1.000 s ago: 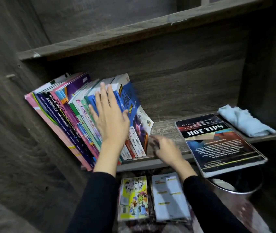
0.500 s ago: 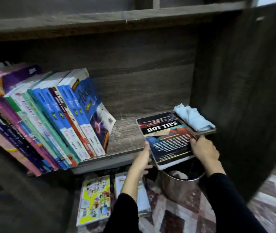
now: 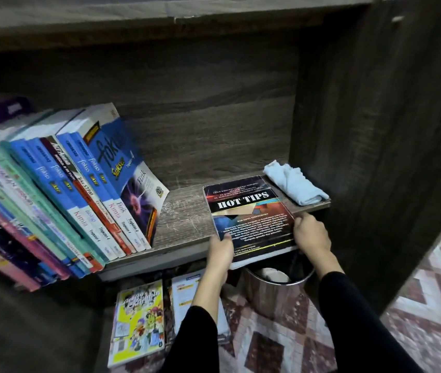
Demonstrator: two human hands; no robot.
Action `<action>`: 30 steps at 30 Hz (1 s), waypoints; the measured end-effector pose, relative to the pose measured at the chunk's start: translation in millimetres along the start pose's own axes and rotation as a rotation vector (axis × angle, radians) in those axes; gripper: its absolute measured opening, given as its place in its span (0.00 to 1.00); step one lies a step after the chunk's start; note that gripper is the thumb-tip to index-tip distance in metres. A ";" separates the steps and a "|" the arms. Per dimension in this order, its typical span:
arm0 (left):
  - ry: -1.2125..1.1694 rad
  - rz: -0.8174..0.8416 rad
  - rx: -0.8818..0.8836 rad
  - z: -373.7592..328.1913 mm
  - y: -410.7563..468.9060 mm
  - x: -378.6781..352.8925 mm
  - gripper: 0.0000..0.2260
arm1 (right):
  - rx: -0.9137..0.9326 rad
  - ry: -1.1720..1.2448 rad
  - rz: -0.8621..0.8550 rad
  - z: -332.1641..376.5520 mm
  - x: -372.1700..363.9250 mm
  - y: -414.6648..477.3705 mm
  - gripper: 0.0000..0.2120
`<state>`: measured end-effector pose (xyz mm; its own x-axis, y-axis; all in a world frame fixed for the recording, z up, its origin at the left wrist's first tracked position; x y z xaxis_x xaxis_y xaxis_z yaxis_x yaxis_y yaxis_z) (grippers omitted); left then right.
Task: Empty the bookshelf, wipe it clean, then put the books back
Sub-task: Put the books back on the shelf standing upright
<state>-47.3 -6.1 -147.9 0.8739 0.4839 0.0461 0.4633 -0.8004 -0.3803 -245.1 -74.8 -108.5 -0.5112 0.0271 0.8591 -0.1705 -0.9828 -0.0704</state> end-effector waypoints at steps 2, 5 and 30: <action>0.072 -0.069 -0.023 -2.2 3.5 9.5 0.19 | 0.029 0.091 0.042 2.0 -8.5 0.6 0.17; 0.145 -0.093 -0.070 -9.7 2.8 18.2 0.17 | 0.031 0.332 0.171 2.3 -18.8 2.0 0.21; 0.151 -0.288 -1.157 -213.9 -116.9 125.7 0.43 | 0.989 0.503 -0.619 166.5 4.6 -138.5 0.12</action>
<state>39.9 72.6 99.8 0.6891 0.7128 0.1307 0.4344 -0.5506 0.7129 -83.6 31.1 -10.3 -0.8704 0.3813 0.3115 0.0942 -0.4919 0.8655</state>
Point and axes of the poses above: each hand's wrist, its own y-axis towards the middle knuckle, its own x-axis out of the back of the hand, z = x × y, the point moved 5 cm from there along y, towards the middle knuckle, and after that the axes turned 9 degrees about -y, right-handed, at the moved point
